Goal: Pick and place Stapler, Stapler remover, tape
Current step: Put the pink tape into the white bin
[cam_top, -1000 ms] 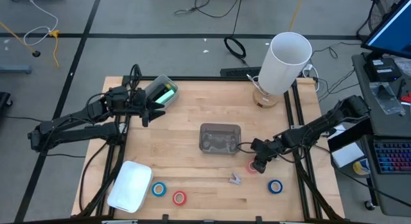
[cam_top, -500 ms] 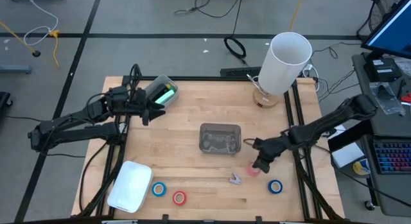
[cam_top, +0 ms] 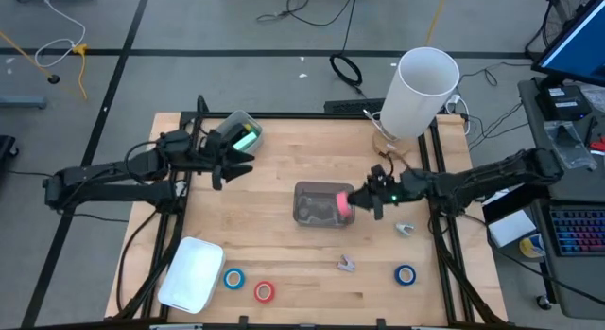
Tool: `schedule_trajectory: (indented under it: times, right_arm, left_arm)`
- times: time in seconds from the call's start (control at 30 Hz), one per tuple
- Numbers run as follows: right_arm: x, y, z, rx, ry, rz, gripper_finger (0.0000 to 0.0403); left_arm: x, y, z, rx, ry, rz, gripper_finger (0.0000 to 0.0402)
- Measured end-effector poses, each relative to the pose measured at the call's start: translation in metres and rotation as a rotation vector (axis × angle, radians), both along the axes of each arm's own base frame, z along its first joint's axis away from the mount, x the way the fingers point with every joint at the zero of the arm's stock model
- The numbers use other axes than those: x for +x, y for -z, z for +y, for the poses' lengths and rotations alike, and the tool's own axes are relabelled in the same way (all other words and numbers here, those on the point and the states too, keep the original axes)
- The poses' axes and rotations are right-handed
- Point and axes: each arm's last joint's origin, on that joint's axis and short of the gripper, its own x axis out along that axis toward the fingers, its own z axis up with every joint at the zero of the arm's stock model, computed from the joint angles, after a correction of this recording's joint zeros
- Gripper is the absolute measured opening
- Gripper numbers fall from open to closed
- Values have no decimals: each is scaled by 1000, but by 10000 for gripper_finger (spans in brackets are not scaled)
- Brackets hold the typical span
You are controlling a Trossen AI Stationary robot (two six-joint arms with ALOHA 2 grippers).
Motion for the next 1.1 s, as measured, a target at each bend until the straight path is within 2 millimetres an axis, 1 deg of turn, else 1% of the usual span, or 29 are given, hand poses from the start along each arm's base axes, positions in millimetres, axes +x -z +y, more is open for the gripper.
schedule_trajectory:
  times: [0.1, 0.2, 0.4, 0.53, 0.67, 0.83, 0.97, 1.1]
  right_arm:
    - [8, -5, -10, -36, 45, -103, 33]
    - [19, -8, -17, -71, 81, -141, 33]
    - [57, -31, -22, -195, 92, -166, 33]
    - [76, -41, -24, -277, 98, -176, 33]
    - [88, -42, -31, -297, 120, -156, 33]
    - [101, -41, -38, -307, 140, -143, 33]
    - [112, -38, -40, -307, 137, -128, 33]
    - [119, -38, -40, -309, 137, -127, 33]
  left_arm:
    - [12, -1, -2, 31, 29, -44, 241]
    - [24, 0, -4, 46, 54, -75, 241]
    - [49, 7, -8, 52, 100, -116, 241]
    - [62, 14, -12, 43, 126, -115, 241]
    - [70, 17, -17, 27, 138, -142, 241]
    - [77, 18, -22, 29, 102, -181, 241]
    - [83, 19, -26, 17, 95, -167, 241]
    - [89, 19, -27, -45, 102, -155, 241]
